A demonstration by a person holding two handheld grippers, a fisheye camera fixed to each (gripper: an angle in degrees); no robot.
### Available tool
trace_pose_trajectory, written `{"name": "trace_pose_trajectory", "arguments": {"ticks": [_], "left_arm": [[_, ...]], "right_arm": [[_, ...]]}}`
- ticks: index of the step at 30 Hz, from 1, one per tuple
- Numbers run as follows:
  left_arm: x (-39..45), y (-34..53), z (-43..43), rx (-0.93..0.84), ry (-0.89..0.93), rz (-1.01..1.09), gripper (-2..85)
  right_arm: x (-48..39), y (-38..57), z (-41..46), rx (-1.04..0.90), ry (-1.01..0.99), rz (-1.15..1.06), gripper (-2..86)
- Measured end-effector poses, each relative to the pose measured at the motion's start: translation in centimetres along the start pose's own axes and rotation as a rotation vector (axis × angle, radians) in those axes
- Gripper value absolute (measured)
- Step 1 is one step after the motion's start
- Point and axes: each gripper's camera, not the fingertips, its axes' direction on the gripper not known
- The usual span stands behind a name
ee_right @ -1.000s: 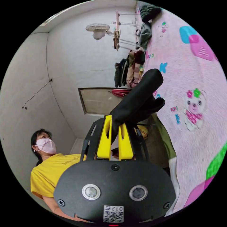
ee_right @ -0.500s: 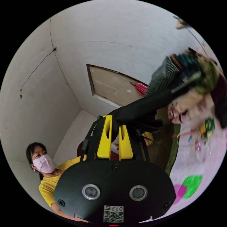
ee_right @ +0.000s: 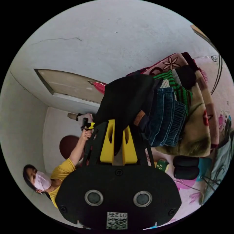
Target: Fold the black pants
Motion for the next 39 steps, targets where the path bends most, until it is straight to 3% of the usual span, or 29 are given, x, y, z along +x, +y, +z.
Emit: {"name": "trace_pose_trajectory", "arguments": {"ticks": [3,8,11,14,16,20,24,30,32,36,39], "left_arm": [[-3.1,-3.1,-1.1,0.028,0.126,0.008,1.8],[0.6,-9.3,-4.9,0.058,0.056,0.220,1.9],[2.0,-11.4,-5.9,0.050,-0.025,0.338,1.9],[-2.6,-13.4,-3.2,-0.076,-0.078,0.218,1.9],[-5.9,-14.5,-2.0,-0.109,-0.058,0.141,1.8],[-8.2,-16.4,-5.4,0.098,-0.014,0.166,1.4],[-3.1,-19.5,-8.9,0.316,-0.291,0.359,0.9],[3.2,-33.5,1.3,0.049,-0.389,0.612,0.7],[3.4,-38.0,5.4,-0.022,-0.388,0.645,0.7],[-0.6,-48.0,12.4,-0.141,-0.591,0.584,0.4],[-5.2,-53.6,13.4,-0.201,-0.371,0.456,0.4]], "right_arm": [[-1.6,-3.6,1.0,-0.015,0.007,-0.053,-0.3],[-8.5,-11.8,2.8,-0.059,0.100,-0.204,-0.3],[-7.7,-14.4,4.3,-0.082,0.096,-0.129,-0.2],[-5.4,-15.6,7.1,-0.151,0.178,-0.022,0.1],[-5.2,-16.2,7.5,-0.105,0.117,-0.004,0.4],[-7.1,-18.0,8.8,-0.054,0.176,-0.003,1.6],[-9.5,-19.8,10.9,-0.044,0.289,-0.028,4.3],[-13.8,-22.2,14.3,-0.008,0.559,-0.013,8.5],[-14.5,-23.0,15.4,0.020,0.617,0.032,8.9],[-14.7,-24.4,16.9,0.044,0.673,0.094,9.5],[-14.4,-25.3,17.5,0.092,0.677,0.130,10.3]]}}
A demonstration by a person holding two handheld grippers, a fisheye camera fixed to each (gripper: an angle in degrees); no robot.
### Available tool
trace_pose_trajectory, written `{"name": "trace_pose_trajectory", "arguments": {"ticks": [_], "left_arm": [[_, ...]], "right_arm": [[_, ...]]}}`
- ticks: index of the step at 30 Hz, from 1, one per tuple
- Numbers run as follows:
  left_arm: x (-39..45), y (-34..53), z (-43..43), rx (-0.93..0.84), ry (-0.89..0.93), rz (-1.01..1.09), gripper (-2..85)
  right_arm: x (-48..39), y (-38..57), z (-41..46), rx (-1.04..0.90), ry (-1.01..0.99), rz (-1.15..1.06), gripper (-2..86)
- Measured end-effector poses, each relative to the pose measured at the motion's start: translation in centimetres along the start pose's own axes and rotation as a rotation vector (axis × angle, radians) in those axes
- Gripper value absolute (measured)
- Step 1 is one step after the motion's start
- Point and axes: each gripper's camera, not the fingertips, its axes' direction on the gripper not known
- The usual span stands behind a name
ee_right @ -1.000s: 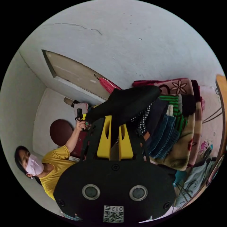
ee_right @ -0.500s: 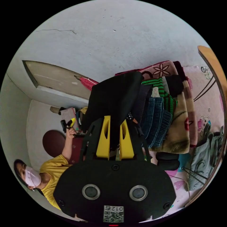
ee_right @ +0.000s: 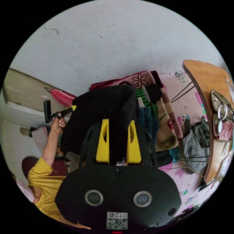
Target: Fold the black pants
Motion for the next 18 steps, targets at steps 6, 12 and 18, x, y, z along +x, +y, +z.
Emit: {"name": "trace_pose_trajectory", "arguments": {"ticks": [6,12,18], "left_arm": [[-3.7,-5.0,1.3,-0.034,0.132,0.065,0.6],[-5.7,-8.2,0.7,0.037,0.140,0.126,1.6],[-8.3,-11.0,-1.3,0.152,0.042,0.102,8.3]], "right_arm": [[0.5,1.7,-1.4,0.091,-0.056,0.072,10.3],[-3.0,8.5,-5.5,0.346,0.093,-0.023,7.5],[-9.4,15.8,-2.5,0.388,0.088,-0.229,6.2]]}}
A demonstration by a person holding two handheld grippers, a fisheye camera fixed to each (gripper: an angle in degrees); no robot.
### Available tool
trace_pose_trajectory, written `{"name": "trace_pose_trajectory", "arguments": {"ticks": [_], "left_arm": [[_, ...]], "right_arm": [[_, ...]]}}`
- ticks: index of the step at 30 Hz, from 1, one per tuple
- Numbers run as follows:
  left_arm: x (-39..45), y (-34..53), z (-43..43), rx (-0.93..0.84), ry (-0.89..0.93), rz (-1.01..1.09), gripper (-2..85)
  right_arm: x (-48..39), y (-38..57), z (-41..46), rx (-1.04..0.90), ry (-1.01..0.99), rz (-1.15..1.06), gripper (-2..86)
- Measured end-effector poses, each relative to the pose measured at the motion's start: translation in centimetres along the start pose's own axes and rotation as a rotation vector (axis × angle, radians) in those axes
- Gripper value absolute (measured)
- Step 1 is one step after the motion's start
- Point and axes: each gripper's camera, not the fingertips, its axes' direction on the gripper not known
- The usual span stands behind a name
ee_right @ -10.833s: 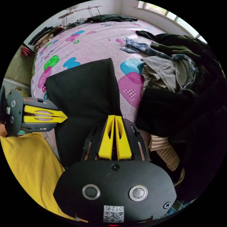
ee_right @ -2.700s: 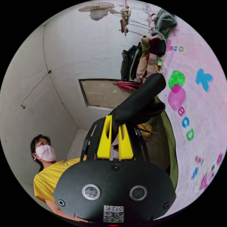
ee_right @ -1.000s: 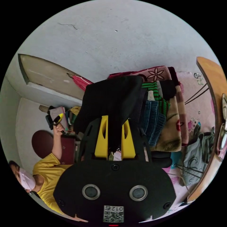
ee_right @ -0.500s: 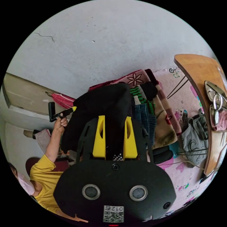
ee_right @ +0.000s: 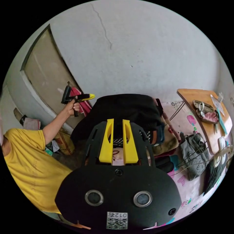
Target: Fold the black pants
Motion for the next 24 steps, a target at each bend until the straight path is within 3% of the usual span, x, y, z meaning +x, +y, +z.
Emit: {"name": "trace_pose_trajectory", "arguments": {"ticks": [5,10,15,20,24], "left_arm": [[-6.0,-2.8,3.4,-0.133,0.119,-0.171,11.3],[-8.7,-4.3,5.8,-0.216,0.192,-0.211,10.8],[-9.2,-6.6,7.7,-0.241,0.236,-0.147,6.2],[-8.2,-9.5,7.5,-0.244,0.239,-0.078,2.5],[-4.6,-14.4,5.7,-0.243,0.256,0.039,1.2]], "right_arm": [[-2.0,6.0,1.0,0.034,-0.268,0.104,6.6],[-1.2,10.2,2.4,0.021,-0.390,0.215,7.0],[1.4,11.4,3.2,0.029,-0.457,0.292,7.5],[2.3,12.3,6.2,-0.022,-0.678,0.363,8.8],[3.6,12.8,6.1,0.000,-0.703,0.383,8.4]]}}
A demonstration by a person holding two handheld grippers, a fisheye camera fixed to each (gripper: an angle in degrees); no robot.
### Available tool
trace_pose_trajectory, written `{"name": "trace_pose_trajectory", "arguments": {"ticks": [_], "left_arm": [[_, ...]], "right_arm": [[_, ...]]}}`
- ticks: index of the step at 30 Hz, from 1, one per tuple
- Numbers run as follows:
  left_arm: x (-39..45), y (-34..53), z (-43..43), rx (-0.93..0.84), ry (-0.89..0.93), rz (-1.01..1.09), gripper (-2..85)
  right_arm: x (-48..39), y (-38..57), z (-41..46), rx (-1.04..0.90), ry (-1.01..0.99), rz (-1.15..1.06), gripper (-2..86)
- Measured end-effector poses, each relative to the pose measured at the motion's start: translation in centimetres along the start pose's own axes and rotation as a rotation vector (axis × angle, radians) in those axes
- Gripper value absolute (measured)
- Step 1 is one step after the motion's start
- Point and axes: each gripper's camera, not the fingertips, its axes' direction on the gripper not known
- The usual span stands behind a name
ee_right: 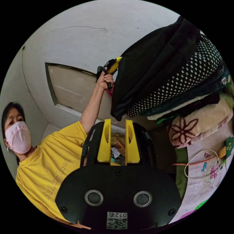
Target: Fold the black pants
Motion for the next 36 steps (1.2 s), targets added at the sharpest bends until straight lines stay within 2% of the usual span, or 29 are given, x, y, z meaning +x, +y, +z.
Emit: {"name": "trace_pose_trajectory", "arguments": {"ticks": [3,6,10,14,16,18,21,22,26,29,30,31,32,34,36], "left_arm": [[2.2,-2.4,0.2,-0.060,-0.103,0.081,0.8],[-0.7,-2.5,2.2,-0.174,-0.234,0.010,0.6],[-3.2,-2.3,2.7,-0.143,-0.148,-0.032,0.6],[-2.7,-2.2,3.9,-0.246,-0.250,-0.013,0.8],[-3.1,-0.5,2.6,-0.130,-0.284,-0.056,0.8],[-3.1,3.3,-1.2,0.119,-0.292,-0.110,0.7],[0.8,7.7,-3.0,0.203,-0.221,0.016,0.6],[2.2,8.3,-2.7,0.185,-0.213,0.062,0.6],[12.0,13.1,3.3,-0.099,-0.122,0.386,0.4],[14.5,17.2,7.6,-0.287,-0.065,0.454,0.3],[14.1,18.8,8.9,-0.326,-0.105,0.430,0.2],[13.8,19.5,9.3,-0.331,-0.112,0.416,0.2],[13.0,20.7,9.7,-0.326,-0.071,0.378,0.2],[12.3,22.2,9.7,-0.299,0.011,0.374,0.1],[12.3,23.7,9.3,-0.275,0.061,0.375,0.0]], "right_arm": [[0.7,0.2,-1.4,0.020,0.021,-0.003,7.8],[1.5,0.9,-2.2,0.010,0.025,0.002,7.3],[2.3,1.8,-3.1,-0.005,0.043,0.005,6.8],[1.3,1.1,-4.7,0.023,0.052,-0.088,5.8],[0.7,0.3,-6.5,0.058,0.100,-0.137,5.3],[0.6,-0.3,-9.0,0.120,0.154,-0.165,4.2],[1.3,-1.4,-13.4,0.252,0.210,-0.169,2.6],[1.6,-2.1,-14.9,0.313,0.204,-0.164,2.2],[2.7,-4.4,-17.7,0.478,0.196,-0.153,1.1],[5.9,-5.0,-17.9,0.481,0.246,-0.046,0.8],[7.0,-4.7,-18.0,0.494,0.274,0.007,0.7],[9.3,-3.8,-18.4,0.530,0.303,0.115,0.6],[11.6,-2.6,-18.9,0.555,0.241,0.173,0.5],[14.0,-0.6,-19.4,0.620,0.115,0.233,0.5],[14.5,0.6,-19.6,0.644,0.120,0.234,0.4]]}}
